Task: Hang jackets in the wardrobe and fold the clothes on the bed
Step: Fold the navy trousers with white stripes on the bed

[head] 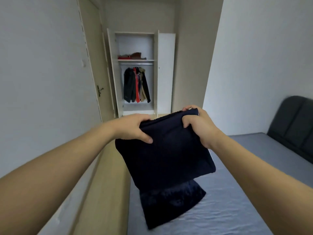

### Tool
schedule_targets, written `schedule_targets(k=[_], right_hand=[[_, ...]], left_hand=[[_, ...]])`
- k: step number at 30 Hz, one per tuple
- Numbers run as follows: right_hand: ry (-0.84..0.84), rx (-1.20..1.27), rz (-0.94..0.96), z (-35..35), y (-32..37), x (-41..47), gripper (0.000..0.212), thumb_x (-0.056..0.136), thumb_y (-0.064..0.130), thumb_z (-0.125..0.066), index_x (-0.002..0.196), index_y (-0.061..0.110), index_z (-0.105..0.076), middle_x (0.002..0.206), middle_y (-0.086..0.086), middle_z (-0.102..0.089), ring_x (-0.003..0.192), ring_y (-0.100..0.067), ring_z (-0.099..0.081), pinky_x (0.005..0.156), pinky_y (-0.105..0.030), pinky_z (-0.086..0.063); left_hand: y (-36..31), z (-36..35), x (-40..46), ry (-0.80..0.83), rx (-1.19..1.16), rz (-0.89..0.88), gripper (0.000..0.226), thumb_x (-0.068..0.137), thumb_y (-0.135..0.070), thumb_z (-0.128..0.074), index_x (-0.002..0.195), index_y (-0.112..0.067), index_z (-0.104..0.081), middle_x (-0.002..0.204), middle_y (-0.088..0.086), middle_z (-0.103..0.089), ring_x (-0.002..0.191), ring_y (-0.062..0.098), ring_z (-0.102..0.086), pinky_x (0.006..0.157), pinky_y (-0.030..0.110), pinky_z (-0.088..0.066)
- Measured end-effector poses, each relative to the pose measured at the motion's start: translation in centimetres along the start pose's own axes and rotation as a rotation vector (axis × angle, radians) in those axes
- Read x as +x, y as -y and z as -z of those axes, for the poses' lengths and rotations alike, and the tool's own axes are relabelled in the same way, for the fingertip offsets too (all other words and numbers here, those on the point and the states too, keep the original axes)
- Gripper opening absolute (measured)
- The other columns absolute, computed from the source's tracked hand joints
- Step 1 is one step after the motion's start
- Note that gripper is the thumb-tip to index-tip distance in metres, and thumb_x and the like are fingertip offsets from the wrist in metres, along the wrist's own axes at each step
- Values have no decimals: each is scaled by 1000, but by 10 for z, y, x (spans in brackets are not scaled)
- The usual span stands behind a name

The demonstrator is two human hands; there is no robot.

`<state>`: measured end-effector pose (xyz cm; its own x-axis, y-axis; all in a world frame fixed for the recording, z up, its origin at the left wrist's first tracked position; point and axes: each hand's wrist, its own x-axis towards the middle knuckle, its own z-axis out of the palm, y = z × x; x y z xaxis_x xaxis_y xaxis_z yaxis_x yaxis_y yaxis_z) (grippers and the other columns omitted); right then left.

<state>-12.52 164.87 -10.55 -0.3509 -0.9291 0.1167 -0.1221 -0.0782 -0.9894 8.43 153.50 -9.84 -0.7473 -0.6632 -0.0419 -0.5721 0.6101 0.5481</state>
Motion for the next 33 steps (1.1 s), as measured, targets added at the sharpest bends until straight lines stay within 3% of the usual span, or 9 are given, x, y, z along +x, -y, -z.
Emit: schedule_targets(k=[4,9,15,18,26,33], right_hand=[[0,60,7,-62,15,20,31,63,-4,-50,82,19,-59,77,-5,-56,69,-25,-54,59,-28,-45],[13,101,6,-164,33,78,29,63,-9,-48,76,16,-57,75,-8,-54,66,-26,-52,55,-27,-44],[-23,88,-8,-286,57,176,32,51,-7,-50,71,18,-56,79,-9,-53,69,-29,-51,50,-24,-41],[-68,107,-35,-328,68,222,32,54,-11,-49,70,16,-56,80,-8,-54,72,-29,-52,52,-24,-41],[-213,89,-69,-387,54,377,39,52,-9,-48,84,8,-62,100,-11,-61,91,-35,-58,59,-30,-46],[-236,65,-36,-407,42,579,21,56,-9,-49,70,6,-53,86,-11,-56,75,-31,-52,56,-28,-42]], left_hand=[[23,47,-17,-63,199,64,32,71,-33,-74,99,-31,-58,97,-9,-65,85,11,-65,78,35,-57],[88,122,-20,-124,314,150,25,76,-23,-68,93,-27,-51,95,-3,-61,82,14,-61,63,29,-48],[196,223,4,-225,377,201,21,78,-15,-61,94,-24,-50,94,1,-58,83,18,-59,71,36,-53],[236,266,23,-298,417,188,19,77,-13,-54,92,-24,-49,91,-2,-57,81,17,-56,66,32,-47],[329,330,160,-351,479,185,19,77,-15,-49,94,-17,-58,90,1,-62,77,19,-58,66,33,-46],[417,401,337,-397,539,152,18,79,-17,-48,92,-16,-60,88,3,-63,78,21,-60,69,34,-49]])
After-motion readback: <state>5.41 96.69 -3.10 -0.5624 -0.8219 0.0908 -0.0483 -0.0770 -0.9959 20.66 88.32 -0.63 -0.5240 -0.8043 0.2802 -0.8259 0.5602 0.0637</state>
